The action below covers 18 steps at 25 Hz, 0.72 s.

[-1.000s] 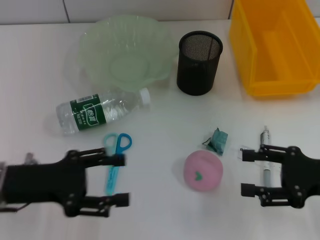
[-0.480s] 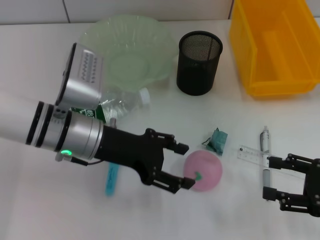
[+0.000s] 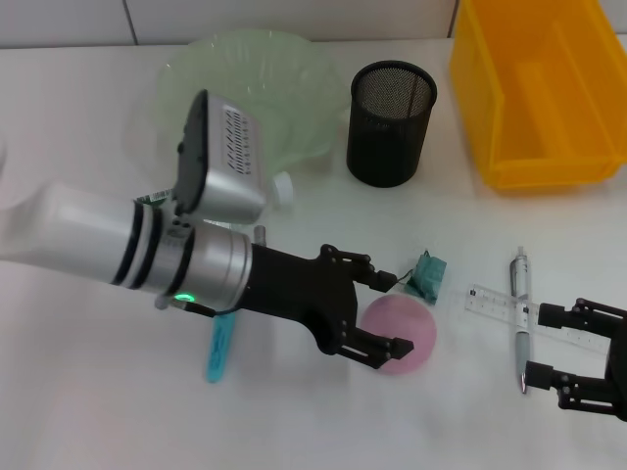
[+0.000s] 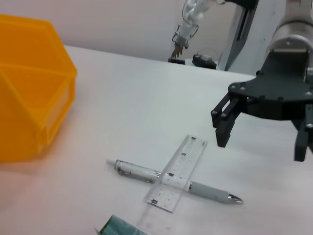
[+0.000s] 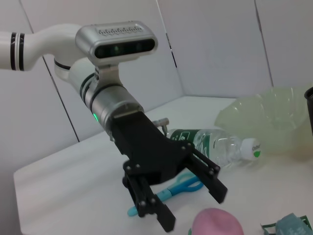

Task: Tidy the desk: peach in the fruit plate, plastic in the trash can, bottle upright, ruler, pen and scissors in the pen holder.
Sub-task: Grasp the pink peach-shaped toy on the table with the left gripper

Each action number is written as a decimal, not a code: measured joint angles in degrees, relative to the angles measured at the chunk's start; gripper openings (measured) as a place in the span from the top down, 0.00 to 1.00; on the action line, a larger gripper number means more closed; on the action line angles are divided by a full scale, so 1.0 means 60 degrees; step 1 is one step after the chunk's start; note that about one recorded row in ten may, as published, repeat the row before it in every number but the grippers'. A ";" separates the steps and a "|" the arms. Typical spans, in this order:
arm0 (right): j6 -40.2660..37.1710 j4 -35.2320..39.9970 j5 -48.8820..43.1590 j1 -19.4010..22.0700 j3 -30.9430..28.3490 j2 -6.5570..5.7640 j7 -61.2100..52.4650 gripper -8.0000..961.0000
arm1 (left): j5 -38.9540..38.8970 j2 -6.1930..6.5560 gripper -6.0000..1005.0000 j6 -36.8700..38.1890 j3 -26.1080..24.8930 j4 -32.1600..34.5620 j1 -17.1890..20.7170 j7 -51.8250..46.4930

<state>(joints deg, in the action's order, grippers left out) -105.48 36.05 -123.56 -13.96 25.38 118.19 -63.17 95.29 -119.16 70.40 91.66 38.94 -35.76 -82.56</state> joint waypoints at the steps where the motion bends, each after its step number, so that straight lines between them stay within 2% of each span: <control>1: 0.0000 0.0000 0.0000 0.0000 0.0000 0.0000 0.0000 0.18 | 0.0000 0.0000 0.23 0.0000 0.0000 0.0000 0.0000 0.0000; 5: -0.0006 -0.0026 -0.0002 -0.0025 -0.0005 0.0000 0.0010 0.18 | -0.0428 -0.0002 0.24 -0.0941 0.0939 0.0028 -0.0003 -0.0009; 13: -0.0014 -0.0016 -0.0002 -0.0033 -0.0011 0.0003 0.0011 0.18 | -0.0578 -0.0003 0.28 -0.1079 0.1148 0.0027 0.0102 -0.0002; 18: -0.0014 -0.0018 0.0021 -0.0055 -0.0012 0.0003 0.0011 0.18 | -0.0615 -0.0003 0.44 -0.1068 0.1294 0.0052 0.0105 -0.0002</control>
<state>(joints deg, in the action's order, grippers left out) -105.56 35.95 -123.44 -14.29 25.31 118.21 -63.10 91.60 -119.18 63.99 99.42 39.25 -35.13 -82.57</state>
